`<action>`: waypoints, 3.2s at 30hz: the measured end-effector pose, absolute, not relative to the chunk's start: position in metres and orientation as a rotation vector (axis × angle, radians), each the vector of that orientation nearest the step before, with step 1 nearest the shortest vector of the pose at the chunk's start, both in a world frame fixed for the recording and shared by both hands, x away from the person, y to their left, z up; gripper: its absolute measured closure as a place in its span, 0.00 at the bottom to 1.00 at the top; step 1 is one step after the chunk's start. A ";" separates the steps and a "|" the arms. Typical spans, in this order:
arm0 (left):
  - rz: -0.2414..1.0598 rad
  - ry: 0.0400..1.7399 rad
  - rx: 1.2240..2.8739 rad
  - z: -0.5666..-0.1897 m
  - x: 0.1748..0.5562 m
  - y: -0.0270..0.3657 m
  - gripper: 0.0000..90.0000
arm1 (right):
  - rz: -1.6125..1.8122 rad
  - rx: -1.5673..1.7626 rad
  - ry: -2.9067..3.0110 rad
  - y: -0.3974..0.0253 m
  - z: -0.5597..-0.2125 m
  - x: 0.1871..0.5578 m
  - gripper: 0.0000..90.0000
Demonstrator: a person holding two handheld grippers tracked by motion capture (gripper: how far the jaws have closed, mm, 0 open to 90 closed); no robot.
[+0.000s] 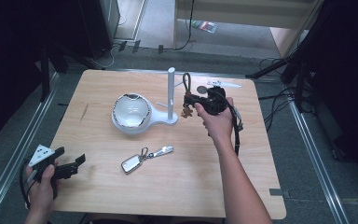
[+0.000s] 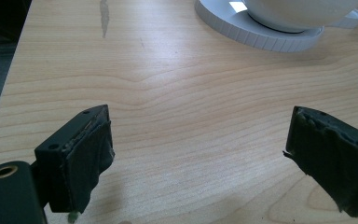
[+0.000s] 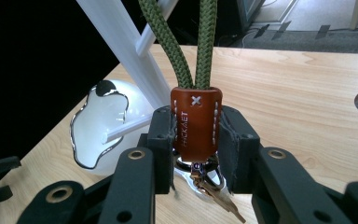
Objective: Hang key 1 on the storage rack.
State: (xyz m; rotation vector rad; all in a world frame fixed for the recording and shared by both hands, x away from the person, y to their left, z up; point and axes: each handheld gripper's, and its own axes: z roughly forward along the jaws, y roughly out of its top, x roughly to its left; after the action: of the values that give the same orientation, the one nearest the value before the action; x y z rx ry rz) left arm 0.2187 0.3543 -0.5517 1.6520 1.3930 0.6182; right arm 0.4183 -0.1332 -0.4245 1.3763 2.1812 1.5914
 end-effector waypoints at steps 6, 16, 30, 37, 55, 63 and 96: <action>0.618 1.394 1.650 -0.552 0.219 0.354 0.09 | 1.584 1.369 2.202 -0.131 -0.427 0.419 0.77; 0.616 1.393 1.649 -0.552 0.219 0.354 0.09 | 1.555 1.356 2.229 -0.128 -0.430 0.419 0.77; 0.616 1.393 1.649 -0.552 0.219 0.354 0.09 | 1.515 1.340 2.257 -0.124 -0.435 0.417 0.76; 0.616 1.393 1.650 -0.552 0.219 0.354 0.09 | 1.498 1.326 2.277 -0.120 -0.437 0.417 0.76; 0.613 1.392 1.648 -0.552 0.219 0.354 0.09 | 1.499 1.302 2.300 -0.107 -0.448 0.421 0.76; 0.614 1.393 1.646 -0.552 0.219 0.355 0.09 | 1.487 1.280 2.287 -0.105 -0.449 0.420 0.74; 0.616 1.396 1.648 -0.552 0.220 0.355 0.09 | 1.226 1.310 2.332 -0.112 -0.445 0.392 0.60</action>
State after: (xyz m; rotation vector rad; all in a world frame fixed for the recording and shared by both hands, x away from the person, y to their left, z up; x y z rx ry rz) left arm 0.2196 0.3545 -0.5521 1.6478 1.3962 0.6164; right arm 0.3915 -0.1120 -0.4446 1.3098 2.3319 1.2264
